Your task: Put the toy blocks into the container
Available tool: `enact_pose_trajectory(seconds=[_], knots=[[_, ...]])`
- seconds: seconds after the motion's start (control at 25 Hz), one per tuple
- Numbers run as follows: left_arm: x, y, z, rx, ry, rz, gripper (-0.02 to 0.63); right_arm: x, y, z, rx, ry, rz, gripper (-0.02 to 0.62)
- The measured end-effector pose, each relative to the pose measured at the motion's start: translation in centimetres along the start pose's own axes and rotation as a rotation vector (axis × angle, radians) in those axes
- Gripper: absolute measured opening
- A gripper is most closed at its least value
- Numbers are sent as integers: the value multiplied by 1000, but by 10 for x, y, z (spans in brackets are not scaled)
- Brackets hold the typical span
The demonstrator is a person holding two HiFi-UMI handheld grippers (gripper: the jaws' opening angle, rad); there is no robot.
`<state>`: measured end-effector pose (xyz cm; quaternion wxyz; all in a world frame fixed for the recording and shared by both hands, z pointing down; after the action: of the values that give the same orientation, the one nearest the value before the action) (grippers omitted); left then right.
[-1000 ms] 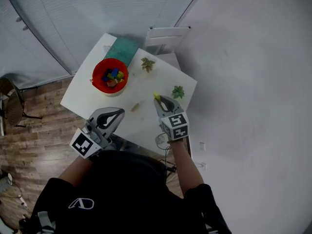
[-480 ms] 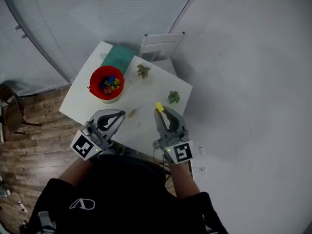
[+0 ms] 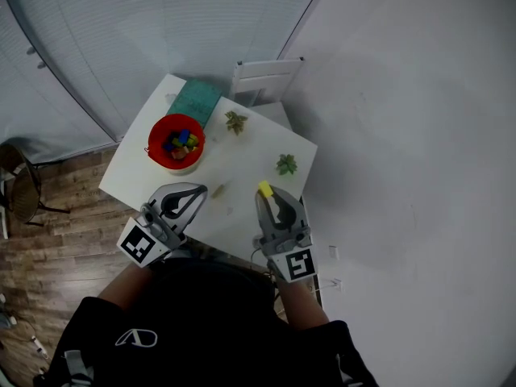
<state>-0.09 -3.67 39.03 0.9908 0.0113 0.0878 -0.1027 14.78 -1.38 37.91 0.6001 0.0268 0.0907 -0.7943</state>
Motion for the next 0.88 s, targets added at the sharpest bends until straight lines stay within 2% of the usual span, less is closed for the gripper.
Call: enact_pose_trajectory(seconds=[0.4, 0.88], knots=[[-7, 1, -4, 8, -3, -17, 6, 21, -4, 8, -4, -15, -33, 71], [-47, -2, -10, 27, -4, -111, 6, 113, -47, 27, -14, -19, -166, 71]])
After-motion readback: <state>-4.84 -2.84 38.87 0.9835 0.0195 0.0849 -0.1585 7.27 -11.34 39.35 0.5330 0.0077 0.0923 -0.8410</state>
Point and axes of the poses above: the fingertips, and each gripper's own axes: x forward along the fingers, y to its right, z out of its underside, the point moved 3 cm from there along -x, backward along the fingers, and after that the axes turned 14 degrees about z, right-handed, at the moved point
